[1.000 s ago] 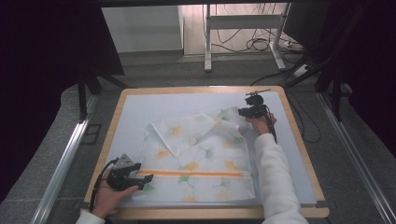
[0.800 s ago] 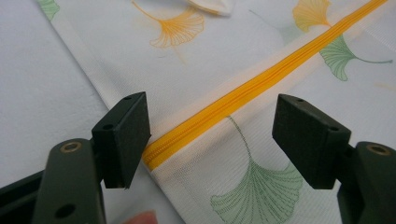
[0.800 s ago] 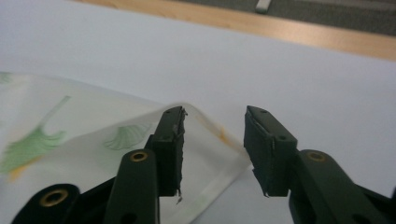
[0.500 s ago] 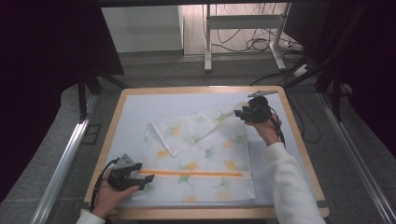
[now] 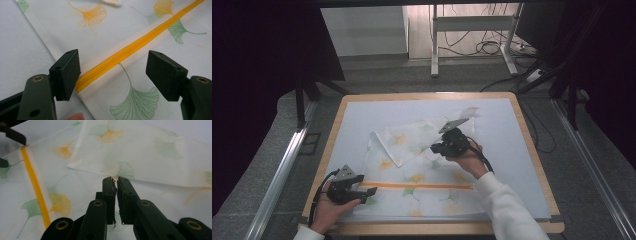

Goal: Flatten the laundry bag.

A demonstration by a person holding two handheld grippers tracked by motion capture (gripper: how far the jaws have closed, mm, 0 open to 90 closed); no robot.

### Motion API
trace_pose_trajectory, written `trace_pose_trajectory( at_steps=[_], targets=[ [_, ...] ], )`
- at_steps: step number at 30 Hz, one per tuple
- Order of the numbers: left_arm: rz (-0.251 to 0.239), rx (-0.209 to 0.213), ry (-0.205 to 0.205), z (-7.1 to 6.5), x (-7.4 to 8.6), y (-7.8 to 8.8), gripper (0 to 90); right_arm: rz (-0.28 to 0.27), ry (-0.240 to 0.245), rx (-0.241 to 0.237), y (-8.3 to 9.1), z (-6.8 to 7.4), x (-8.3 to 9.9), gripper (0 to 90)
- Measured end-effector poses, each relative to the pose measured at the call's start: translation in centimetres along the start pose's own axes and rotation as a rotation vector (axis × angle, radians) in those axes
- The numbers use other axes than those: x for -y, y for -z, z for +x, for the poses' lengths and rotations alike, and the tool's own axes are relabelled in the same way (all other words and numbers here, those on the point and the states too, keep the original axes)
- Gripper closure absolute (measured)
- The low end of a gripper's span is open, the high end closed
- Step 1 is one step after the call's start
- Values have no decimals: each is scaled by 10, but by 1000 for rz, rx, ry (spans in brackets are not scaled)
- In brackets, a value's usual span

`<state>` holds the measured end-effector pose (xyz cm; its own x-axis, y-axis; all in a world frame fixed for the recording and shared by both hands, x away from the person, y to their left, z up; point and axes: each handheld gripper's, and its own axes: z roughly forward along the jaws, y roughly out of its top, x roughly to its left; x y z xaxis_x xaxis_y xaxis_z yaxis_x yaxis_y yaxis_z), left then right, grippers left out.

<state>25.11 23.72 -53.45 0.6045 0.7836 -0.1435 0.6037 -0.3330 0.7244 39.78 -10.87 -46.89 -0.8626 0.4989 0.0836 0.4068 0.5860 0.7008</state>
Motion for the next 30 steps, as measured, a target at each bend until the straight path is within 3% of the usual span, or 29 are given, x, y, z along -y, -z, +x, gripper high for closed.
trace_pose_trajectory(
  at_steps=[9, 13, 20, 24, 30],
  targets=[
    [1, 0, 0, 1, 0, 0, 277, 56, 59, -74, -40, 33, -15, 751],
    [-2, 3, 6, 0, 0, 1, 277, 78, 69, -114, -58, 44, -18, 776],
    [-1, 4, -1, 1, 0, 1, 277, 119, 125, -114, -84, 65, -22, 848],
    [-4, 3, 4, 0, 0, 1, 277, 126, 144, -88, -96, 73, -28, 718],
    [0, 5, -2, 1, 0, 2, 277, 142, 170, -38, -111, 73, -32, 625]
  ],
)
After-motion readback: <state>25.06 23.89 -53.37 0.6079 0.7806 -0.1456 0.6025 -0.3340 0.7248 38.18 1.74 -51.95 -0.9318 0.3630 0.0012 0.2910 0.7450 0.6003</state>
